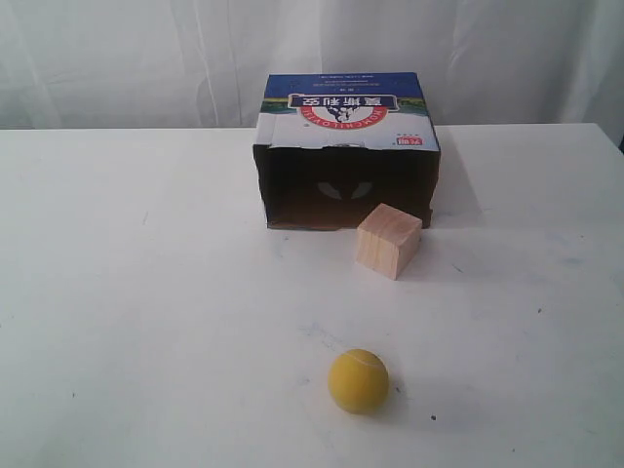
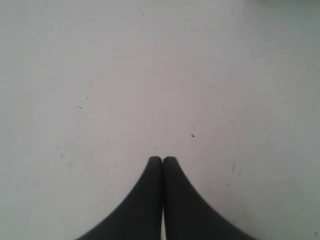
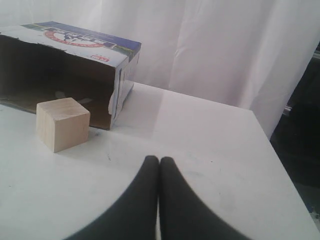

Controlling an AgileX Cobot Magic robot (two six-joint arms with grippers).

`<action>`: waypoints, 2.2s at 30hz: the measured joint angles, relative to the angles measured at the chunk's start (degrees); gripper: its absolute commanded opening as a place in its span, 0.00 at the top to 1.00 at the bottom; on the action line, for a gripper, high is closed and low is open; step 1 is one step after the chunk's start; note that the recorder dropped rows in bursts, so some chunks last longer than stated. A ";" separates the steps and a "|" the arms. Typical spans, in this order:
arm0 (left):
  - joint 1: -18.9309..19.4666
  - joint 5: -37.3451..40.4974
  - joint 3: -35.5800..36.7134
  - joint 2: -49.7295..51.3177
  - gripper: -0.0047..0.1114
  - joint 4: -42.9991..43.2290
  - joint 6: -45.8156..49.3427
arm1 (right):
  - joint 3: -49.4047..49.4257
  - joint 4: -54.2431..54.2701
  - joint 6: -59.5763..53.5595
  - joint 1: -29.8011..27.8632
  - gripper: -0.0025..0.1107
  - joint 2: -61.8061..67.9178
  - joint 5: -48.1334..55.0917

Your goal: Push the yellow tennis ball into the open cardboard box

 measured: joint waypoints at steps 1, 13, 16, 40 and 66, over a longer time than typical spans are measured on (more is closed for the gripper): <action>0.00 0.00 0.00 0.00 0.96 0.00 0.00 | 0.00 0.00 0.00 0.00 0.98 0.00 0.00; 0.00 0.00 0.00 0.00 0.96 0.00 0.00 | 0.00 0.00 0.09 0.00 0.98 0.00 0.00; 0.00 0.00 0.00 0.00 0.96 0.00 0.00 | 0.00 0.00 0.30 0.00 0.98 0.00 -0.58; 0.00 0.00 0.00 0.00 0.96 0.00 0.00 | -32.91 23.56 0.01 0.00 0.98 12.88 33.77; 0.00 0.00 0.00 0.00 0.96 0.00 0.00 | -38.43 35.10 -25.17 5.93 0.98 40.47 38.86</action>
